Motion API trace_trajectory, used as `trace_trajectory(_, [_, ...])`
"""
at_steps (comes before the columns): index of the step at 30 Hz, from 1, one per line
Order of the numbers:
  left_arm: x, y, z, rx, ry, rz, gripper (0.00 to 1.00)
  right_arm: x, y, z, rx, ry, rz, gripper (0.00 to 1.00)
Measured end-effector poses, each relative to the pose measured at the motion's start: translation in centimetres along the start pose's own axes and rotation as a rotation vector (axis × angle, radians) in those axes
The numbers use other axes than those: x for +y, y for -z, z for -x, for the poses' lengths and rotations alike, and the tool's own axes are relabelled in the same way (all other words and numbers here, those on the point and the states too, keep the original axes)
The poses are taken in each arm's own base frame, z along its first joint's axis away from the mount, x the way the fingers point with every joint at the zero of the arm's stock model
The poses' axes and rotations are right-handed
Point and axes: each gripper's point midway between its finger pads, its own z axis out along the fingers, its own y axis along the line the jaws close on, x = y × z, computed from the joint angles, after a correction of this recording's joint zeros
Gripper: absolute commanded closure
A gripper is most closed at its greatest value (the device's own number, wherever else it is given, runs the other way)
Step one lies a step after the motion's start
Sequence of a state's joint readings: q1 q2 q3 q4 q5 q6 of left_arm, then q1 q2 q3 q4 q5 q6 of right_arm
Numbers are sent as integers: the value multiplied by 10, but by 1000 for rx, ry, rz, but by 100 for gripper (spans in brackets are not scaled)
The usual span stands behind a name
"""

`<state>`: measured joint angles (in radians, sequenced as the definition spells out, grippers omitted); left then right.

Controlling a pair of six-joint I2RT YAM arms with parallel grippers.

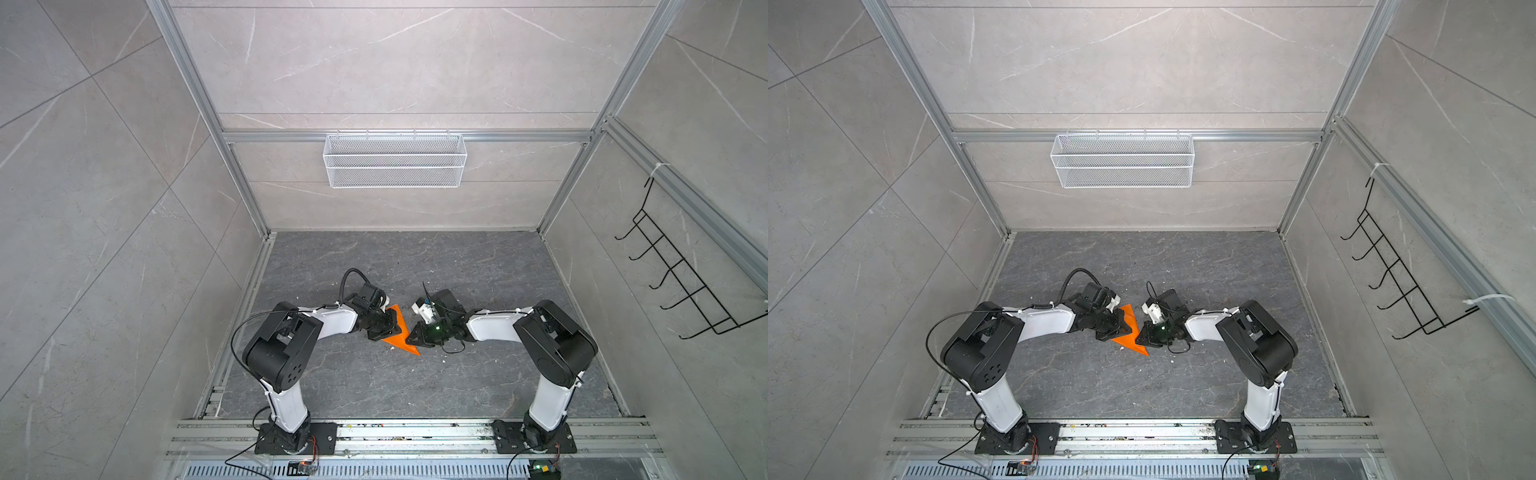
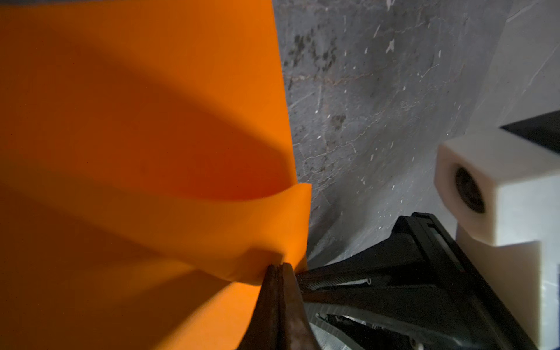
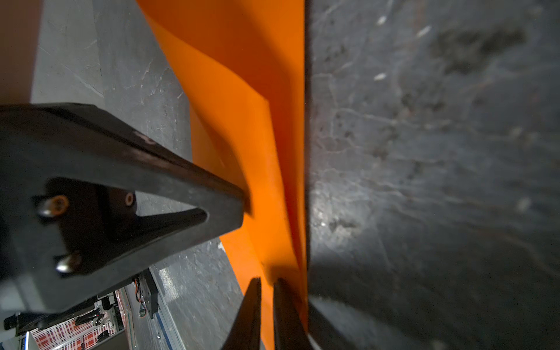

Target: Fold a paper plane with a square sheet of paper (pick it up from the middle)

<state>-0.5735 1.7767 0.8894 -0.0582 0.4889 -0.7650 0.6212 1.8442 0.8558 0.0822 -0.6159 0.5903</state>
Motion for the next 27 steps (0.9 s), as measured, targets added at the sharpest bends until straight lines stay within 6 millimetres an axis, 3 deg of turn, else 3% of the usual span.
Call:
trace_trajectory(15, [7,-6,2,11,15,32,100,3,6,-4,14,-11,1,85])
trace_trajectory(27, [9,-6,3,23,38,59,100,-3,11,-23,44,-41,-1,85])
